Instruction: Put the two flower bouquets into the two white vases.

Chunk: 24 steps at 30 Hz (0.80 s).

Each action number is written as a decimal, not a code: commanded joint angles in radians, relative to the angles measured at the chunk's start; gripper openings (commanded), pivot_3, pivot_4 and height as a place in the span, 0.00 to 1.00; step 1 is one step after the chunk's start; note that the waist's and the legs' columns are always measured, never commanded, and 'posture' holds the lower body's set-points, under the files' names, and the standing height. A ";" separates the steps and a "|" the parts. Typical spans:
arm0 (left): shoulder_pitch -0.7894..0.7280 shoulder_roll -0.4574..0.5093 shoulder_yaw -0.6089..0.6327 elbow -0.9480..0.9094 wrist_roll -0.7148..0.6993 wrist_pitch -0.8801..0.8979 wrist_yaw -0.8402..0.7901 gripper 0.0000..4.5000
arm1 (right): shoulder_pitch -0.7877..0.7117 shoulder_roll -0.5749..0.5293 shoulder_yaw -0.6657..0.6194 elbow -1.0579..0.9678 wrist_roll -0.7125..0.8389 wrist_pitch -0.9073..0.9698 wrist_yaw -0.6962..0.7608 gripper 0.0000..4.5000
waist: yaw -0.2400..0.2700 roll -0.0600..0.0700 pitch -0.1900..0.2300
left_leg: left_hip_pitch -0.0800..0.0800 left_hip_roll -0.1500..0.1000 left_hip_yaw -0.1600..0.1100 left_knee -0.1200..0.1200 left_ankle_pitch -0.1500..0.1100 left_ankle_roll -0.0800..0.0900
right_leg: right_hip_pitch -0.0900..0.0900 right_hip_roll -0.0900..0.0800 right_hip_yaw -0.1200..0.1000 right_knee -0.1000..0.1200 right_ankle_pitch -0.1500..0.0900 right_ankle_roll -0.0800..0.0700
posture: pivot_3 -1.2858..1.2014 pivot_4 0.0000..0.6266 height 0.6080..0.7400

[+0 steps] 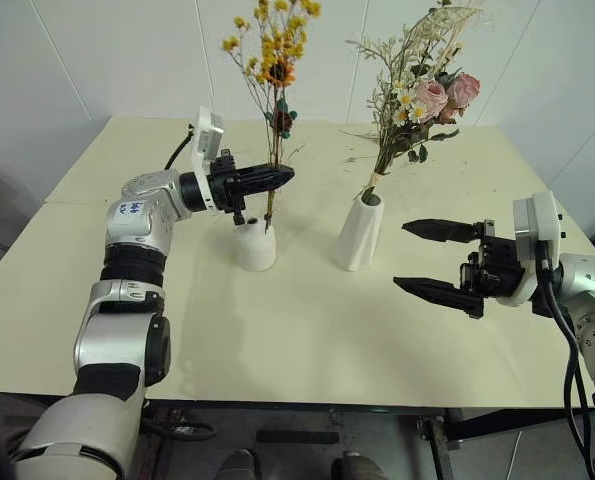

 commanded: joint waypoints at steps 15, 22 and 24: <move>-0.028 0.049 0.073 0.087 -0.056 -0.080 -0.004 0.01 | 0.022 -0.001 -0.024 -0.031 0.012 -0.006 -0.022 1.00 | 0.000 0.000 0.000 | 0.000 0.000 0.000 0.000 0.000 0.000 | 0.000 0.000 0.000 0.000 0.000 0.000 | 0.52 0.24 1.00; -0.030 0.041 0.122 0.143 -0.077 -0.145 0.005 0.01 | 0.028 0.005 -0.020 -0.033 0.014 -0.010 -0.029 1.00 | 0.000 0.000 0.000 | 0.000 0.000 0.000 0.000 0.000 0.000 | 0.000 0.000 0.000 0.000 0.000 0.000 | 0.52 0.24 1.00; -0.028 0.039 0.129 0.157 -0.079 -0.155 0.008 0.01 | 0.031 0.006 -0.021 -0.036 0.016 -0.009 -0.031 1.00 | 0.000 0.000 0.000 | 0.000 0.000 0.000 0.000 0.000 0.000 | 0.000 0.000 0.000 0.000 0.000 0.000 | 0.52 0.24 1.00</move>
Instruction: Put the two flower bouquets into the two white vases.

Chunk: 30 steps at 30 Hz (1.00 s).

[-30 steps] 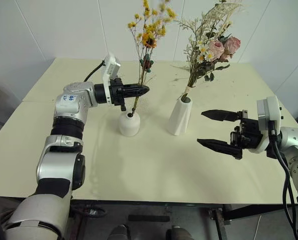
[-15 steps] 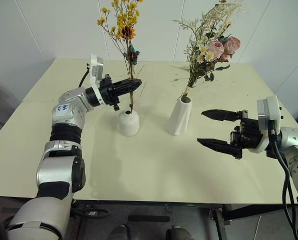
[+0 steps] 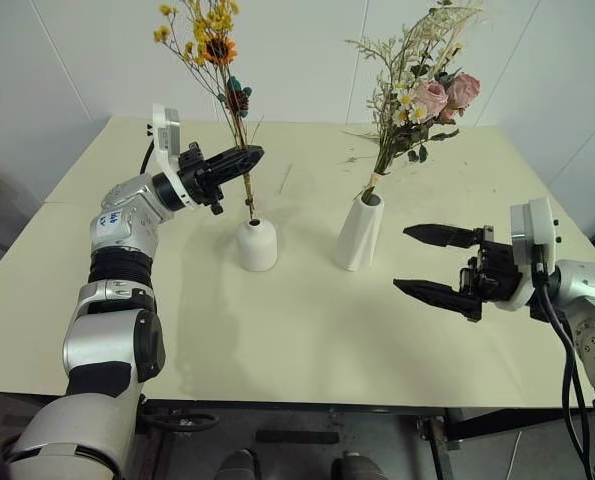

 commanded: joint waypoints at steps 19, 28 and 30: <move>-0.053 -0.027 0.031 0.158 0.004 -0.120 0.030 0.01 | 0.011 -0.007 -0.029 -0.043 0.022 -0.001 -0.009 1.00 | 0.000 0.000 0.000 | 0.000 0.000 0.000 0.000 0.000 0.000 | 0.000 0.000 0.000 0.000 0.000 0.000 | 0.52 0.24 1.00; -0.052 -0.042 0.026 0.190 0.021 -0.146 0.029 0.01 | 0.022 -0.008 -0.032 -0.056 0.026 0.004 -0.020 1.00 | 0.000 0.000 0.000 | 0.000 0.000 0.000 0.000 0.000 0.000 | 0.000 0.000 0.000 0.000 0.000 0.000 | 0.52 0.24 1.00; -0.051 -0.041 0.026 0.193 0.025 -0.150 0.029 0.01 | 0.026 -0.008 -0.034 -0.060 0.027 0.005 -0.021 1.00 | 0.000 0.000 0.000 | 0.000 0.000 0.000 0.000 0.000 0.000 | 0.000 0.000 0.000 0.000 0.000 0.000 | 0.52 0.24 1.00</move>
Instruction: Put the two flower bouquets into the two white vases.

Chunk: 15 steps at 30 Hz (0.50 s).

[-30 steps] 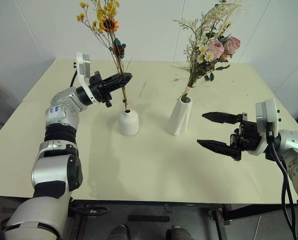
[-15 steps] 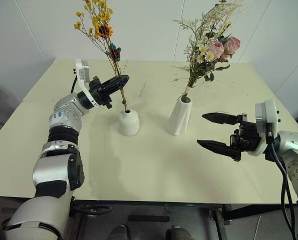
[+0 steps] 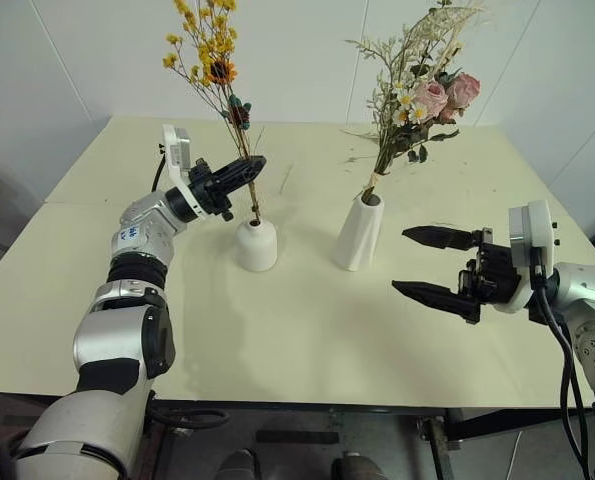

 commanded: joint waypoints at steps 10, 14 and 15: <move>-0.028 0.018 0.013 0.022 0.018 -0.045 0.022 0.01 | 0.003 -0.010 -0.036 -0.045 0.022 0.009 -0.009 1.00 | 0.000 0.000 0.000 | 0.000 0.000 0.000 0.000 0.000 0.000 | 0.000 0.000 0.000 0.000 0.000 0.000 | 0.52 0.24 1.00; -0.013 0.018 0.004 0.018 0.029 -0.047 0.019 0.01 | 0.001 -0.012 -0.036 -0.045 0.022 0.009 -0.009 1.00 | 0.000 0.000 0.000 | 0.000 0.000 0.000 0.000 0.000 0.000 | 0.000 0.000 0.000 0.000 0.000 0.000 | 0.52 0.24 1.00; -0.010 0.018 0.003 0.017 0.031 -0.048 0.020 0.01 | 0.001 -0.013 -0.036 -0.046 0.022 0.009 -0.009 1.00 | 0.000 0.000 0.000 | 0.000 0.000 0.000 0.000 0.000 0.000 | 0.000 0.000 0.000 0.000 0.000 0.000 | 0.52 0.24 1.00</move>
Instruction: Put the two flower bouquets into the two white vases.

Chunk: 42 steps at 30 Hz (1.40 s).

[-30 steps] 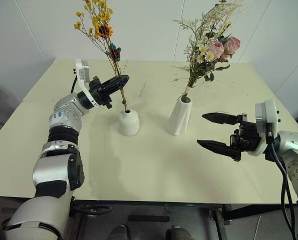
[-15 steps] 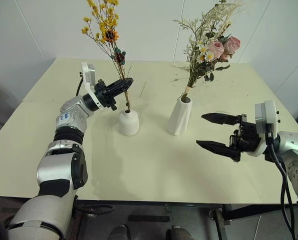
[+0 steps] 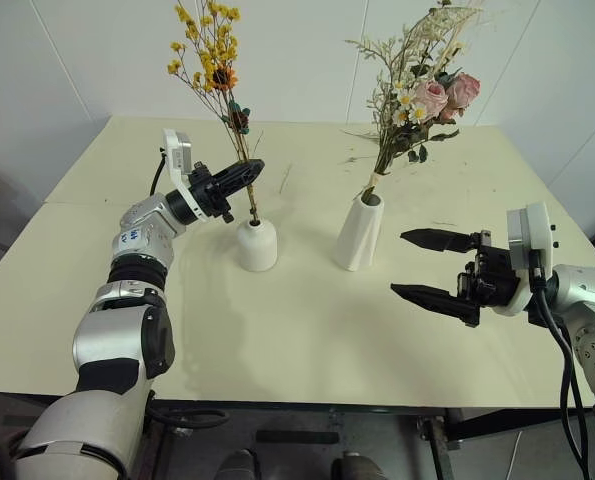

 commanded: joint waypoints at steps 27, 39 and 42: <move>0.003 -0.006 -0.020 0.031 0.071 -0.045 0.014 0.01 | -0.007 -0.012 -0.029 -0.022 0.008 -0.007 -0.007 1.00 | 0.000 0.000 0.000 | 0.000 0.000 0.000 0.000 0.000 0.000 | 0.000 0.000 0.000 0.000 0.000 0.000 | 0.52 0.24 1.00; -0.020 -0.013 -0.017 0.044 0.068 -0.044 0.005 0.01 | 0.006 -0.013 -0.035 -0.033 0.009 -0.007 -0.016 1.00 | 0.001 0.000 0.000 | 0.000 0.000 0.000 0.000 0.000 0.000 | 0.000 0.000 0.000 0.000 0.000 0.000 | 0.52 0.24 1.00; -0.027 -0.011 -0.015 0.039 0.064 -0.038 -0.001 0.01 | 0.006 -0.013 -0.034 -0.032 0.009 -0.007 -0.016 1.00 | 0.001 0.000 0.000 | 0.000 0.000 0.000 0.000 0.000 0.000 | 0.000 0.000 0.000 0.000 0.000 0.000 | 0.52 0.24 1.00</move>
